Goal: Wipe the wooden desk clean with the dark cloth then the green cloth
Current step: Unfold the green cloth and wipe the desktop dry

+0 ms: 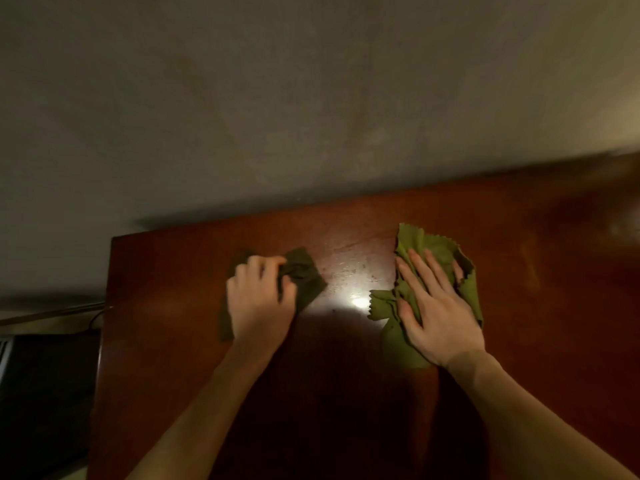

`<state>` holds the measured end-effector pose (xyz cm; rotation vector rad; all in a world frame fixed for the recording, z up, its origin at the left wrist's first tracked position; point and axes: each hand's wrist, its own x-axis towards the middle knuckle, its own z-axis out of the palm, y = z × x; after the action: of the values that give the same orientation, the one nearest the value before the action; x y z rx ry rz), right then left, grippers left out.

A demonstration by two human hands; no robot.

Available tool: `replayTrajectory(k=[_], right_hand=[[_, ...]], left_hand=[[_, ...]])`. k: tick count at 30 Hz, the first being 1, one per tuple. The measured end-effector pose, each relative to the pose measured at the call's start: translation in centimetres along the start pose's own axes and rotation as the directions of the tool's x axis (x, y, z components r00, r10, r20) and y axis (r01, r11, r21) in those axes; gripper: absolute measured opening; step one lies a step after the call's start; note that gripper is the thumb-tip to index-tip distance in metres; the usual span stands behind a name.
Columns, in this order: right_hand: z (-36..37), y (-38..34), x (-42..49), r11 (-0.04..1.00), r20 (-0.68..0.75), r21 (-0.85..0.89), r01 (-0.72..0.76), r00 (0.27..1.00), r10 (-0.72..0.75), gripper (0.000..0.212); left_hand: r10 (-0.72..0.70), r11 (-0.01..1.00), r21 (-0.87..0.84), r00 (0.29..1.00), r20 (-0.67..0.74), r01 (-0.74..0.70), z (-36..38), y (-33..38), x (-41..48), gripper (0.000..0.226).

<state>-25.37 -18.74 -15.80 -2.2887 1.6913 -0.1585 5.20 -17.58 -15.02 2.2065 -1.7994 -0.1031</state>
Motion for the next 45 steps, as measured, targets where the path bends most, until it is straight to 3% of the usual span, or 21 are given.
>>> replayTrajectory(k=[5, 7, 8, 11, 14, 17, 22, 26, 29, 32, 34, 37, 40, 45], right_hand=[[0.0, 0.0, 0.4, 0.997, 0.038, -0.06, 0.052, 0.998, -0.049, 0.071], [-0.1, 0.1, 1.2, 0.95, 0.132, -0.151, 0.272, 0.958, -0.253, 0.072], [-0.2, 0.1, 1.9, 0.888, 0.211, -0.181, 0.422, 0.899, -0.384, 0.073], [-0.6, 0.0, 4.9, 0.712, 0.384, -0.175, 0.68, 0.713, -0.586, 0.076], [-0.8, 0.4, 6.9, 0.633, 0.435, -0.168, 0.756, 0.633, -0.64, 0.074], [-1.4, 0.8, 8.8, 0.583, 0.467, -0.125, 0.802, 0.566, -0.679, 0.074], [-1.8, -0.2, 10.6, 0.5, 0.481, -0.097, 0.861, 0.48, -0.734, 0.074], [-0.4, -6.7, 12.4, 0.448, 0.447, -0.019, 0.894, 0.408, -0.796, 0.07], [1.2, -11.8, 13.6, 0.5, 0.44, -0.025, 0.865, 0.459, -0.772, 0.075], [1.5, -12.1, 14.8, 0.677, 0.357, -0.001, 0.736, 0.633, -0.687, 0.069], [1.2, -10.0, 14.7, 0.784, 0.256, 0.052, 0.618, 0.751, -0.609, 0.068], [-0.1, -5.0, 13.9, 0.873, 0.187, 0.03, 0.487, 0.855, -0.484, 0.069], [-2.2, 1.5, 11.9, 0.968, 0.109, -0.022, 0.251, 0.963, -0.247, 0.068], [-3.1, 5.3, 8.1, 0.991, 0.041, -0.117, -0.062, 0.997, 0.068, 0.069]], left_hand=[[-0.401, 0.916, -0.064, 0.913, -0.078, 0.397, -1.7, -3.6, -1.0, 0.026], [-0.38, 0.924, -0.113, 0.905, -0.189, 0.364, -1.8, -2.5, -1.6, 0.039], [-0.307, 0.949, -0.143, 0.926, -0.221, 0.281, -1.6, -1.3, -2.0, 0.043], [-0.111, 0.957, -0.28, 0.987, -0.115, 0.075, -0.6, 4.4, -3.7, 0.046], [-0.201, 0.903, -0.384, 0.979, 0.018, 0.192, 1.1, 9.4, -6.4, 0.051], [-0.367, 0.851, -0.397, 0.93, 0.014, 0.342, 2.6, 10.6, -7.3, 0.056], [-0.316, 0.914, -0.27, 0.949, -0.005, 0.303, 3.3, 11.0, -7.0, 0.056], [-0.335, 0.919, -0.23, 0.942, -0.02, 0.321, 3.4, 11.0, -7.0, 0.064], [-0.378, 0.907, -0.22, 0.925, -0.045, 0.36, 3.5, 11.0, -7.1, 0.064], [-0.343, 0.932, -0.149, 0.937, -0.061, 0.331, 3.6, 10.8, -6.9, 0.064], [-0.322, 0.943, -0.117, 0.944, -0.075, 0.313, 3.7, 10.8, -6.9, 0.062], [-0.32, 0.946, -0.07, 0.943, -0.086, 0.315, 3.7, 10.9, -6.7, 0.061], [-0.319, 0.947, -0.051, 0.946, -0.06, 0.316, 3.7, 10.9, -6.7, 0.061], [-0.306, 0.952, -0.014, 0.949, -0.072, 0.305, 3.8, 11.0, -6.7, 0.061]])
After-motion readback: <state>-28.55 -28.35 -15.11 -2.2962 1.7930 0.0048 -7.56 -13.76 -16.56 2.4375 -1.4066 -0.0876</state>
